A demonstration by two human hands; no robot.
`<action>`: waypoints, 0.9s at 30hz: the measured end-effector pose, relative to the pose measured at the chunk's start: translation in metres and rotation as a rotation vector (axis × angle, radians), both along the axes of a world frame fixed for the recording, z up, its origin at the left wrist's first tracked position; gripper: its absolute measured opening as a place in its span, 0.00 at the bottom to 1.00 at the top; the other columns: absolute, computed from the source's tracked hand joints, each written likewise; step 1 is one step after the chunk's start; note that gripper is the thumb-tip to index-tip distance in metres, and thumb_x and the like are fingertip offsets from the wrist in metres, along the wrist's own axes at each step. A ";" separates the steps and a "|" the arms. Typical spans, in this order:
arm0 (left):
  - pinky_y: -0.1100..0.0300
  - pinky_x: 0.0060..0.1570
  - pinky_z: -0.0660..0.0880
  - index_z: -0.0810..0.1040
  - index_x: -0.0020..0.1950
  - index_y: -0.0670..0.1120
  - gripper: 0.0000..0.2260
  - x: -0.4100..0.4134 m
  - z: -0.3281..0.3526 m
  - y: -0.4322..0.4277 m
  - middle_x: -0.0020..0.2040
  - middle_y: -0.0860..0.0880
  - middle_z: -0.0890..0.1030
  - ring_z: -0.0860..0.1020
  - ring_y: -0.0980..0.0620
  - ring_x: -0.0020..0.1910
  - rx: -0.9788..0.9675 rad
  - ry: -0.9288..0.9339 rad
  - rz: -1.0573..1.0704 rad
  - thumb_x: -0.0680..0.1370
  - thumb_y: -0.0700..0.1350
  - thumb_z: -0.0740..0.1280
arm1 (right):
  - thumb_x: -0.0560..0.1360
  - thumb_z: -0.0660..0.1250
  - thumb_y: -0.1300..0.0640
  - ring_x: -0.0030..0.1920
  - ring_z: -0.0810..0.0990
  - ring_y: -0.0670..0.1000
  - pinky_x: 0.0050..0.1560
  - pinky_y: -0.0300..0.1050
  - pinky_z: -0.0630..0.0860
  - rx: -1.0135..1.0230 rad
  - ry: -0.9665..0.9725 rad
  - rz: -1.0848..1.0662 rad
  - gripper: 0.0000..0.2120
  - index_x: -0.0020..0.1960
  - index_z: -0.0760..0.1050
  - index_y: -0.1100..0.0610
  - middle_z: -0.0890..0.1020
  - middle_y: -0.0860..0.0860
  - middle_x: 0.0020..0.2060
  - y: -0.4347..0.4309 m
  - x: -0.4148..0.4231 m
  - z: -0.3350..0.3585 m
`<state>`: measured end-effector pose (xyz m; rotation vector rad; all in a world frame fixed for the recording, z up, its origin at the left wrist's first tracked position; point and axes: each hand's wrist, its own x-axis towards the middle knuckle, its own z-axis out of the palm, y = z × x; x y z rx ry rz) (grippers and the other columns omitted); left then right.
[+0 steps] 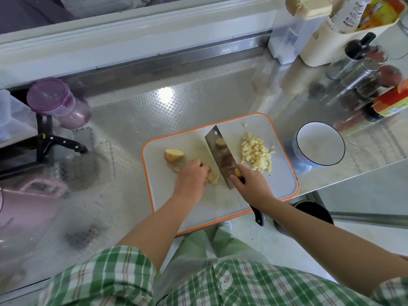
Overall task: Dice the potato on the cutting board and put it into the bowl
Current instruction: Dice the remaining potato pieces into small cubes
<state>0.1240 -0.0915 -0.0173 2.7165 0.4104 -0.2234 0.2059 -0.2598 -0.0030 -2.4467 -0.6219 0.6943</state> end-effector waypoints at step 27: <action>0.56 0.40 0.73 0.75 0.58 0.48 0.16 0.009 0.004 -0.015 0.54 0.48 0.71 0.72 0.47 0.54 -0.028 0.035 -0.009 0.71 0.42 0.69 | 0.77 0.64 0.54 0.26 0.65 0.52 0.29 0.46 0.60 -0.037 -0.101 0.083 0.20 0.33 0.55 0.48 0.65 0.48 0.24 -0.010 0.011 0.003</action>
